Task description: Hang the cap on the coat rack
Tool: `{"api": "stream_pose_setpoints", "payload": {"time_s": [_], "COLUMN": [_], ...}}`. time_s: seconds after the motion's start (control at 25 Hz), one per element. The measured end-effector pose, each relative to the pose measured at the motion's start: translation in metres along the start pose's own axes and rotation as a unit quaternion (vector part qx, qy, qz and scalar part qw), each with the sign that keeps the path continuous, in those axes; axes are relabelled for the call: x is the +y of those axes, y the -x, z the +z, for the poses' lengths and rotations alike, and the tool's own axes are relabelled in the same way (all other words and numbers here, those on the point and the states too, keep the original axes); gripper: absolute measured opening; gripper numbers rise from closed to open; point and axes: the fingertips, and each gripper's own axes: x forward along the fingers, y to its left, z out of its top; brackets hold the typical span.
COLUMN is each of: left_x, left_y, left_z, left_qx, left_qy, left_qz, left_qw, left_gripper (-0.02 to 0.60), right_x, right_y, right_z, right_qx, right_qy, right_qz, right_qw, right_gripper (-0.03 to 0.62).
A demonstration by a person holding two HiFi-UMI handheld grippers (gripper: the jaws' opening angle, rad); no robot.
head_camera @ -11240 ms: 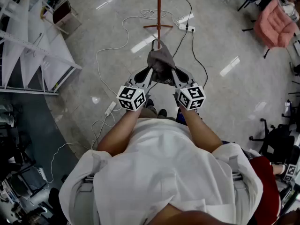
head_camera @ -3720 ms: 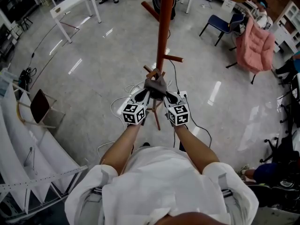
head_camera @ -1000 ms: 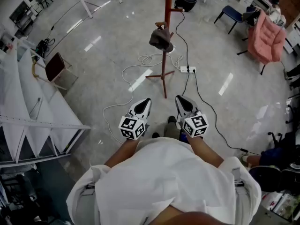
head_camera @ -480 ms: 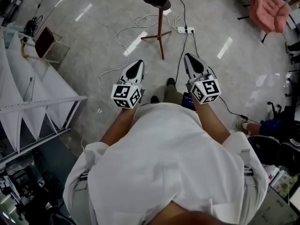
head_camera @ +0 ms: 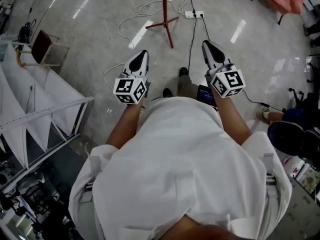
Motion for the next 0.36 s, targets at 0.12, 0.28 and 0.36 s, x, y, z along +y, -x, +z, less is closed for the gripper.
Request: {"api": "stream_pose_setpoints", "payload": {"time_s": [0.12, 0.28, 0.36], "left_x": [-0.007, -0.019, -0.025], "left_y": [-0.004, -0.013, -0.019], "left_z": [-0.006, -0.012, -0.015], "left_qx": [0.006, 0.008, 0.010], "left_qy": [0.002, 0.018, 0.030], "left_qz": [-0.030, -0.069, -0.088], "left_qw": [0.9995, 0.9974, 0.9956], "left_gripper": [0.008, 0.008, 0.008], "right_x": [0.000, -0.013, -0.022], "right_y": [0.005, 0.007, 0.008], "right_z": [-0.004, -0.002, 0.001], "right_qx": [0.007, 0.006, 0.005], "right_qy": [-0.004, 0.000, 0.002], "right_qz": [-0.001, 0.001, 0.000], "right_qw": [1.000, 1.000, 1.000], "right_gripper": [0.023, 0.023, 0.023]}}
